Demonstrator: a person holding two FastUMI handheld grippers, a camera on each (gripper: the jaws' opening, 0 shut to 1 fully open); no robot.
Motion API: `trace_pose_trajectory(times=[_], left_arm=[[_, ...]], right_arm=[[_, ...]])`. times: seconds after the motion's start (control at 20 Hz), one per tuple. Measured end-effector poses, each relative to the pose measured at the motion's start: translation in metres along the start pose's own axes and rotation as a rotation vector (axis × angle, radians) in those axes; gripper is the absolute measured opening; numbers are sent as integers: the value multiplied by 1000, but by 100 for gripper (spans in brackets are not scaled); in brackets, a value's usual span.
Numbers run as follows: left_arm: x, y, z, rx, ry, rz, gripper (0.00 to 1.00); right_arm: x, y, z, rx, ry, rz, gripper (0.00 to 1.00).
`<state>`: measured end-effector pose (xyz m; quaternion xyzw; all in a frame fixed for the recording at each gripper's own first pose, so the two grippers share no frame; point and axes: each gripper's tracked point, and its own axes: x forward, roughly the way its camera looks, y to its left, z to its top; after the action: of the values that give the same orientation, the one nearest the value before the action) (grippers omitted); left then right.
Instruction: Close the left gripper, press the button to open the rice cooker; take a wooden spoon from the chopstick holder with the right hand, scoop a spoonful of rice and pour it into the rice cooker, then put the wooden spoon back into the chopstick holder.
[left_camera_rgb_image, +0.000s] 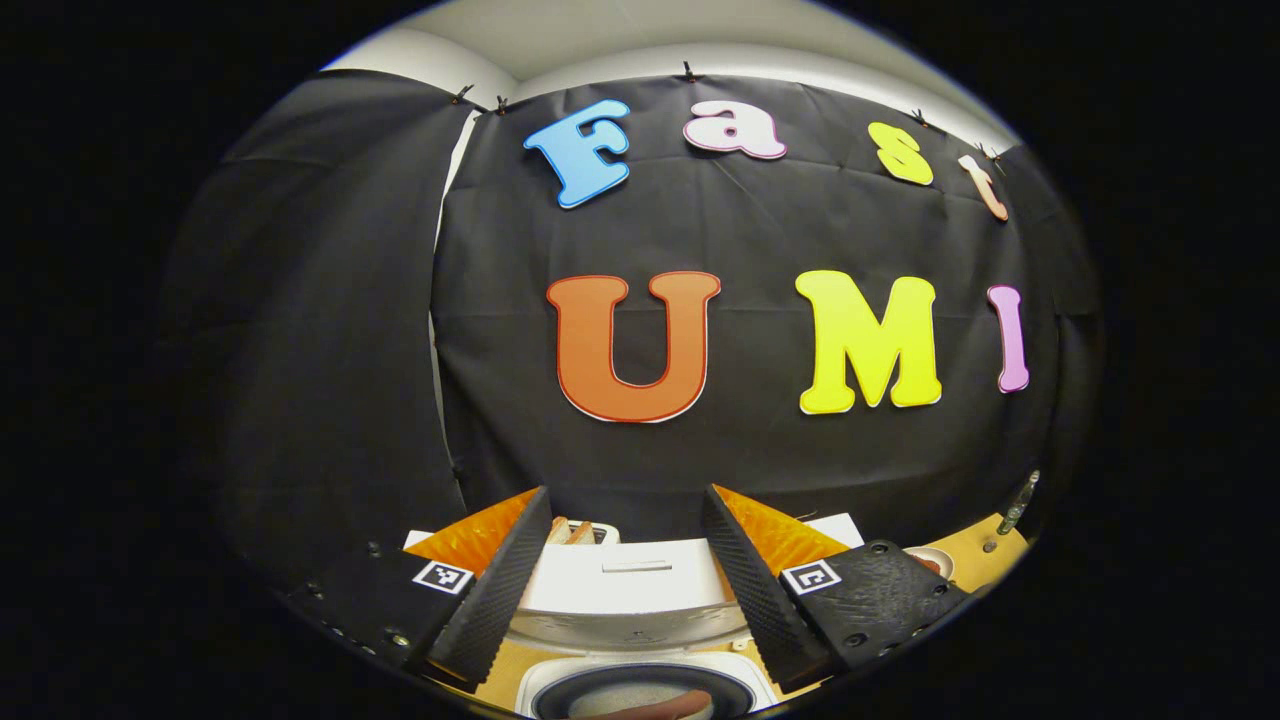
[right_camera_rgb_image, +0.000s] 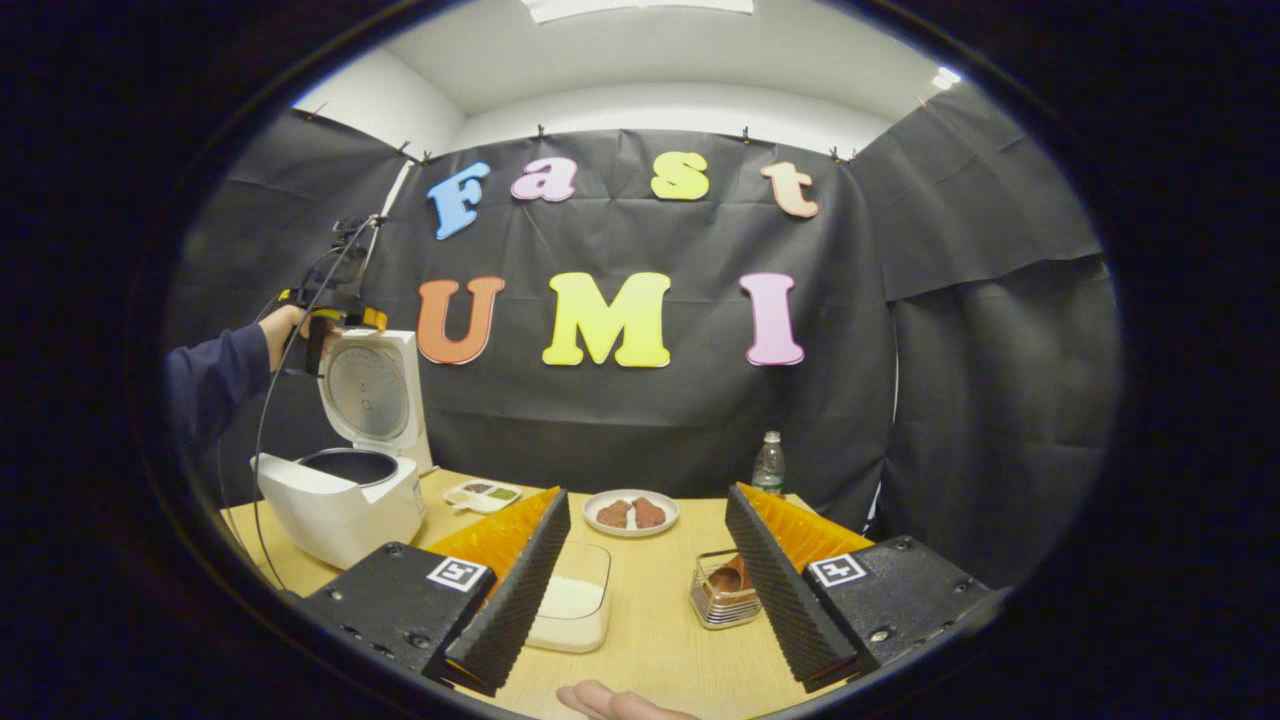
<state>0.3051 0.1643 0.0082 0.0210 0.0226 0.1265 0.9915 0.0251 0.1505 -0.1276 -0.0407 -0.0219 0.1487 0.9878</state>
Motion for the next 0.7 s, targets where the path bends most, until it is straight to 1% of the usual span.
trace_pose_trajectory(times=[0.1, 0.15, 0.2, 0.35, 0.5, 0.7], left_arm=[[-12, -1, -4, -3, 4, 2, 97], [-18, -2, -5, -1, 5, 3, 97], [-24, -3, -8, 0, 11, 4, 97], [-41, -4, -15, 0, 26, 5, 97], [-57, -6, -23, 0, 38, 12, 96], [-78, -11, -43, -7, 88, -3, 96]], right_arm=[[-14, -1, 6, -12, -14, -2, 100], [-21, -2, 11, -16, -24, -8, 96], [-28, -4, 14, -20, -34, -17, 100], [-49, -5, 23, -26, -59, -26, 100], [-69, -9, 21, -26, -59, -26, 100], [-92, -16, 26, -5, -80, -26, 100]])
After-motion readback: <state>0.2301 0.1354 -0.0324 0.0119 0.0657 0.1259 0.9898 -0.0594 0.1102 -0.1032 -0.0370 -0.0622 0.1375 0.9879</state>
